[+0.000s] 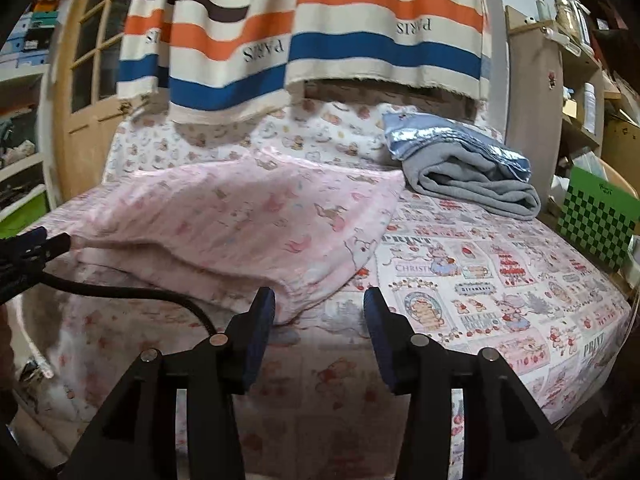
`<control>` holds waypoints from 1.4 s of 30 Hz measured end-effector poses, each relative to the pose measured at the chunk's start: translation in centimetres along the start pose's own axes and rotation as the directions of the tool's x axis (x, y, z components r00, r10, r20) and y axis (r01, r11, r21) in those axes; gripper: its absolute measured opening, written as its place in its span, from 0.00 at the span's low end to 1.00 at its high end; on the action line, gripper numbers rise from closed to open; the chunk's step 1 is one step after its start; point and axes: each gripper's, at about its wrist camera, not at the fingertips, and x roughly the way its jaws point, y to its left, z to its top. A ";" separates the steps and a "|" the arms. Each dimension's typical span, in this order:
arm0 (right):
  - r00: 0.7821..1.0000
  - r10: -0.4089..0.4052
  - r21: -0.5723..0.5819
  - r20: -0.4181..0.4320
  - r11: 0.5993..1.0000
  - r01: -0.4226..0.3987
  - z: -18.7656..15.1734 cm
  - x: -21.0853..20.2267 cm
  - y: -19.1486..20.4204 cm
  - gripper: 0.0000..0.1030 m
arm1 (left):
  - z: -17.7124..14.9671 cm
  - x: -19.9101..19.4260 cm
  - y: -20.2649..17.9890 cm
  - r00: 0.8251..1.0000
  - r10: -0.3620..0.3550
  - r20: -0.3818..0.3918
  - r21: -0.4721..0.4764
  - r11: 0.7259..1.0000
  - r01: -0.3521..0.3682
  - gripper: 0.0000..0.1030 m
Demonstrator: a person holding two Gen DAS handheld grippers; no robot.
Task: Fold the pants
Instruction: 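Move both grippers to the folded garment and pinch its edge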
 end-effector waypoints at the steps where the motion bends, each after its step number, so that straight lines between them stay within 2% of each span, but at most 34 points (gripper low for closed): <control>1: 1.000 0.013 0.003 0.006 1.000 -0.013 0.3 -0.2 0.1 0.47 | 0.1 -0.6 0.1 0.999 0.020 0.027 -0.001 1.000 -0.019 0.72; 3: 0.999 0.030 0.007 0.026 1.000 -0.030 1.2 -0.4 0.6 0.47 | 0.6 -1.3 0.5 0.997 0.050 0.058 -0.011 0.999 -0.050 0.74; 6: 0.991 0.105 0.012 0.083 0.994 -0.106 2.9 0.0 2.1 0.47 | 1.7 -1.8 1.5 0.993 0.077 0.088 -0.033 0.997 -0.074 0.83; 9: 0.973 0.204 -0.014 0.112 0.979 -0.204 4.2 0.9 4.7 0.49 | 2.5 -1.5 2.8 0.990 0.096 0.102 -0.020 0.995 -0.095 1.00; 10: 0.967 0.229 -0.031 0.111 0.973 -0.227 4.4 1.3 5.7 0.57 | 2.5 -1.2 3.3 0.989 0.107 0.100 -0.003 0.994 -0.107 1.00; 12: 0.956 0.286 -0.080 0.071 0.957 -0.280 4.8 2.3 8.2 0.65 | 2.7 -1.1 4.5 0.981 0.160 0.111 -0.010 0.987 -0.160 1.00; 15: 0.930 0.364 -0.175 0.047 0.920 -0.351 4.7 2.9 11.9 0.65 | 2.9 -1.1 6.3 0.979 0.174 0.106 -0.029 0.985 -0.171 1.00; 19: 0.906 0.422 -0.285 0.011 0.870 -0.402 4.8 3.7 15.9 0.65 | 3.3 -1.1 8.1 0.962 0.253 0.103 -0.023 0.967 -0.252 1.00; 22: 0.902 0.431 -0.330 -0.016 0.850 -0.411 5.0 4.3 18.2 0.65 | 3.5 -0.8 9.2 0.939 0.334 0.080 -0.030 0.942 -0.333 1.00; 23: 0.902 0.430 -0.348 -0.029 0.842 -0.413 5.0 4.6 18.8 0.65 | 3.6 -0.6 9.6 0.937 0.342 0.069 -0.040 0.940 -0.339 1.00; 28: 0.899 0.427 -0.472 -0.098 0.775 -0.420 4.4 5.1 21.0 0.65 | 3.7 -1.0 11.9 0.951 0.303 0.067 -0.136 0.947 -0.293 1.00; 31: 0.909 0.401 -0.551 -0.116 0.735 -0.394 3.8 5.3 22.3 0.64 | 3.5 -0.8 12.5 0.952 0.297 0.068 -0.165 0.945 -0.283 1.00; 34: 0.909 0.389 -0.590 -0.151 0.702 -0.399 3.4 5.7 23.4 0.51 | 3.0 -0.2 13.1 0.956 0.289 0.046 -0.193 0.942 -0.275 1.00; 35: 0.908 0.385 -0.592 -0.163 0.699 -0.402 3.2 5.9 23.6 0.50 | 2.8 -0.1 13.3 0.959 0.279 0.038 -0.206 0.942 -0.266 1.00; 38: 0.907 0.376 -0.579 -0.190 0.703 -0.413 3.3 6.6 23.8 0.46 | 2.2 0.1 13.8 0.969 0.248 0.017 -0.237 0.942 -0.237 1.00; 42: 0.911 0.362 -0.570 -0.196 0.714 -0.406 3.1 7.0 23.8 0.31 | 1.8 0.4 14.1 0.970 0.244 -0.002 -0.246 0.940 -0.237 1.00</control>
